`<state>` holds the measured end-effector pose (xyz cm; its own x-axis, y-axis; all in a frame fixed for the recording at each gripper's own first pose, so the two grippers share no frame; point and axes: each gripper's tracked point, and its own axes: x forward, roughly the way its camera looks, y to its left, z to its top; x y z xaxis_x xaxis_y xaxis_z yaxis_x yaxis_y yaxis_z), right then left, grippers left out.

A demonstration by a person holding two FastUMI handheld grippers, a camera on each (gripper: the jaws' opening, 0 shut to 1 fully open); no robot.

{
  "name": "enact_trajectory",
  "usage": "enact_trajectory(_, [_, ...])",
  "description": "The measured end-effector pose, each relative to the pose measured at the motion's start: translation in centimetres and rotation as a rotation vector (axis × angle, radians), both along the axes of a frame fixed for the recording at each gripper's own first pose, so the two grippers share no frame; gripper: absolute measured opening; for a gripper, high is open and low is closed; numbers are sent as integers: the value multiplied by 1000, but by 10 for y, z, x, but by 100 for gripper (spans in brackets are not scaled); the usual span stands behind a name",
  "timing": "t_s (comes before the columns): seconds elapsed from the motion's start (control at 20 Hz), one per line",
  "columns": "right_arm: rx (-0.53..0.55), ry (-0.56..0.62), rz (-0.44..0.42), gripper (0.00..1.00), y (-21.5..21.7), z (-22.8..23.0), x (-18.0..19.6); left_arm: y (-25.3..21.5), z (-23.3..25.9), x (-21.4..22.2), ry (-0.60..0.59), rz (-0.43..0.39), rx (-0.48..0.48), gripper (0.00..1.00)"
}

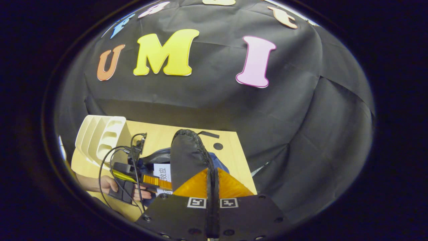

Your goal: Open the schoolbag, grab two books from the bookshelf and put them into the schoolbag.

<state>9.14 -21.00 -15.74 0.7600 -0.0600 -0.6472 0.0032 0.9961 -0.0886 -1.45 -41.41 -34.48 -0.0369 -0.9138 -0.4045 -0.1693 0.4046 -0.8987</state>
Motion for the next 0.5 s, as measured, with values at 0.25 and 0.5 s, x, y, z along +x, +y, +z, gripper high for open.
enact_trajectory(0.25, [14,-3,-2,0,8,-5,-2,52,15,-8,-60,-121,289,76])
enact_trajectory(0.5, [47,-11,5,0,27,-7,-5,113,53,-2,-246,-192,493,75])
